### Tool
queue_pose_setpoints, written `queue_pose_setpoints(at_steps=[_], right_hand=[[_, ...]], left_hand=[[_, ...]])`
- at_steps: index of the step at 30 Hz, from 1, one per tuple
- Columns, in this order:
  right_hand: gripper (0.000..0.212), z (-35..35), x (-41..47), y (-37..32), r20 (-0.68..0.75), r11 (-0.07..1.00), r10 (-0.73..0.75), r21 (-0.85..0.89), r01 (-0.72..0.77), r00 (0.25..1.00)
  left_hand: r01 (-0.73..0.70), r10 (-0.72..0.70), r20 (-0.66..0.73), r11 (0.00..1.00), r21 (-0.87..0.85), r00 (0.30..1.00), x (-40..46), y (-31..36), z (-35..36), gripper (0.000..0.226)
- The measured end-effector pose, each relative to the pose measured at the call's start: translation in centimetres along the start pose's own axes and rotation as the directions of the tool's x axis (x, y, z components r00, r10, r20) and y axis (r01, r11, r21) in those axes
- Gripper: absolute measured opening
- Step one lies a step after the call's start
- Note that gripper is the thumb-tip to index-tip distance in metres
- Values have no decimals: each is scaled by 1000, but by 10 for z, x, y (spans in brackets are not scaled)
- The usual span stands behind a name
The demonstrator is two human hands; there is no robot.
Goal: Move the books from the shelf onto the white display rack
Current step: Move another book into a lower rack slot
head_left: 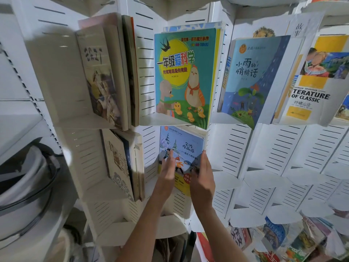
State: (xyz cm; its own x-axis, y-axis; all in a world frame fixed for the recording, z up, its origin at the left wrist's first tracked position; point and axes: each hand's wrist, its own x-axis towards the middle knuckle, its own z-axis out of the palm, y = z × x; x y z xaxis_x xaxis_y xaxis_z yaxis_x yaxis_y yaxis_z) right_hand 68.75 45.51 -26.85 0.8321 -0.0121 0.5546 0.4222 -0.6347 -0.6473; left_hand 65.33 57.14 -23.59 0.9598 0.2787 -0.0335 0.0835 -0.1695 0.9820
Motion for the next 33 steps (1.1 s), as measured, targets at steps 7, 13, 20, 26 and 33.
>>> queue_pose_setpoints(at_steps=[7,13,20,26,33], right_hand=[[79,-21,3,-10,232,962,183,158,-223,955],[86,-24,-1,-3,327,925,251,197,-326,911],[86,-31,-3,-3,377,952,225,109,-285,898],[74,-47,-6,-3,306,984,112,98,-148,945],[58,-93,-24,-37,205,993,58,93,-78,977]], left_hand=[[119,-114,36,954,-275,993,-9,7,14,58],[195,-193,40,925,-326,980,-9,18,15,49],[170,-165,43,951,-260,985,-29,32,6,47],[14,-16,35,998,54,999,-46,28,-1,72],[-137,148,-55,975,177,987,-79,42,-6,69]])
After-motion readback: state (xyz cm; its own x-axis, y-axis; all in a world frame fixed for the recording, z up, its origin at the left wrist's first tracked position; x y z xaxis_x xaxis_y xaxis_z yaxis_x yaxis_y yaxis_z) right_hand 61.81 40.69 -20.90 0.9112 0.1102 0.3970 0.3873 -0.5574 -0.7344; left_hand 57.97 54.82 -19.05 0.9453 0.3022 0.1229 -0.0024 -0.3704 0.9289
